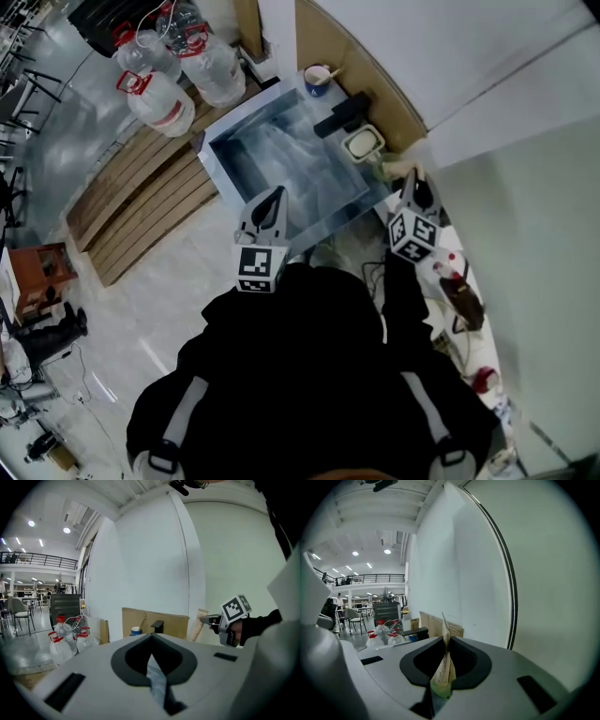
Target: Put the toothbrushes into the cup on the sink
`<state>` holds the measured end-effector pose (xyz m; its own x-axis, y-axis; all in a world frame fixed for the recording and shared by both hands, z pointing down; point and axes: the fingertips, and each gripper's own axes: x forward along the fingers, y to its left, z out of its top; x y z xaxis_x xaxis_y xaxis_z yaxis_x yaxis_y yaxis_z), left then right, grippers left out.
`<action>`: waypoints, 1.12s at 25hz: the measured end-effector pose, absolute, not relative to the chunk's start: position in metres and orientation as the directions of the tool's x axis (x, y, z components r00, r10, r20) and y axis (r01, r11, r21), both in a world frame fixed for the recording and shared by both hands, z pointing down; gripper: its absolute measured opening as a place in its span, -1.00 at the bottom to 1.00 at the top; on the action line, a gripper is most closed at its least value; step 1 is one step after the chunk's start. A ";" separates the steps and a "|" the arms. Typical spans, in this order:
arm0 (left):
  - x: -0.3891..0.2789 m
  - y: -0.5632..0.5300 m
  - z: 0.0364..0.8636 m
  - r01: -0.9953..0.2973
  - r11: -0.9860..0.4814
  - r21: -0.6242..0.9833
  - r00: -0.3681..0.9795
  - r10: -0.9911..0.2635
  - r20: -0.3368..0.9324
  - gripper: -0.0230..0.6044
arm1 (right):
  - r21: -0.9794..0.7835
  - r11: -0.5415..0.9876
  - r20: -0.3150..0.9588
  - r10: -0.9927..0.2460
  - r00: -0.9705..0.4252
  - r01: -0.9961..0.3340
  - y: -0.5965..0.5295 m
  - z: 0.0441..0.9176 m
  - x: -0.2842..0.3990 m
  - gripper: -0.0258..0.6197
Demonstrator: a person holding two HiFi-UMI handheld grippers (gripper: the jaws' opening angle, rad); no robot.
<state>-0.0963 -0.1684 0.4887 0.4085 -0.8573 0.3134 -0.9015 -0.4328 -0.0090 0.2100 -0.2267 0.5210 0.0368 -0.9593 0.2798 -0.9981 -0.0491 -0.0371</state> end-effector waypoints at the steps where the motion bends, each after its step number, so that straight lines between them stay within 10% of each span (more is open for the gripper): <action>1: -0.098 -0.167 0.491 -0.903 -0.429 -0.006 0.405 -0.858 0.316 -0.92 | -0.037 -0.048 0.288 -0.957 0.035 -0.998 -0.228 0.526 0.209 -0.80; 28: -0.091 -0.155 0.510 -0.900 -0.435 0.025 0.414 -0.836 0.360 -0.92 | -0.024 0.017 0.262 -0.965 -0.022 -1.000 -0.205 0.493 0.185 -0.65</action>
